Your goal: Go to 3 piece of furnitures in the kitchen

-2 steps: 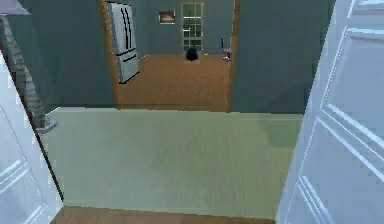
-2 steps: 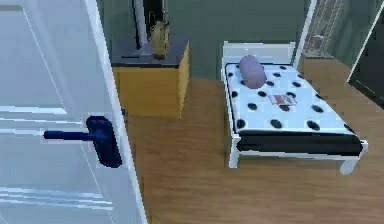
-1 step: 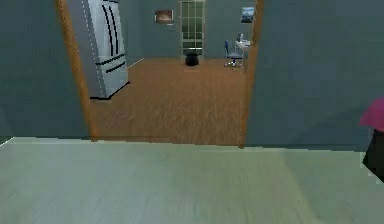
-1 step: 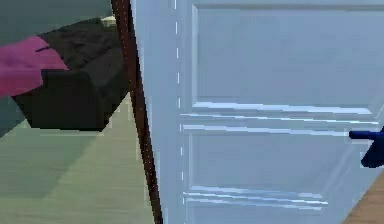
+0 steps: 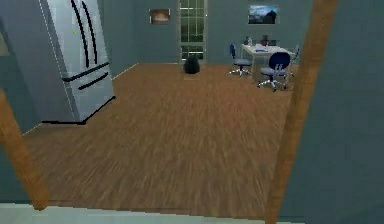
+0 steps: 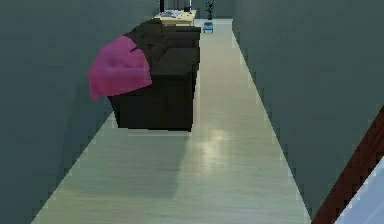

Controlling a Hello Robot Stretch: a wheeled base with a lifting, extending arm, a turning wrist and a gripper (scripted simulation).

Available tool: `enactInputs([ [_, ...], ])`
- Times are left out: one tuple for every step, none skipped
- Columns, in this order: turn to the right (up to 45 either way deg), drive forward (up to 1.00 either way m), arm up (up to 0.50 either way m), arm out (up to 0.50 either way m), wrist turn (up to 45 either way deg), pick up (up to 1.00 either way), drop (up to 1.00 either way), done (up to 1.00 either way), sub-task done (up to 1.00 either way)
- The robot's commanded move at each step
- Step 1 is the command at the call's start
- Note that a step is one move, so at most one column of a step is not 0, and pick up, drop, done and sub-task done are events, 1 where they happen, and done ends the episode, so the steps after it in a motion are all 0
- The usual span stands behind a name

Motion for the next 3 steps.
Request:
enactInputs([
  [3.0, 0.0, 0.0, 0.0, 0.0, 0.0, 0.0, 0.0, 0.0],
  [0.0, 0.9, 0.0, 0.0, 0.0, 0.0, 0.0, 0.0, 0.0],
  [3.0, 0.0, 0.0, 0.0, 0.0, 0.0, 0.0, 0.0, 0.0],
])
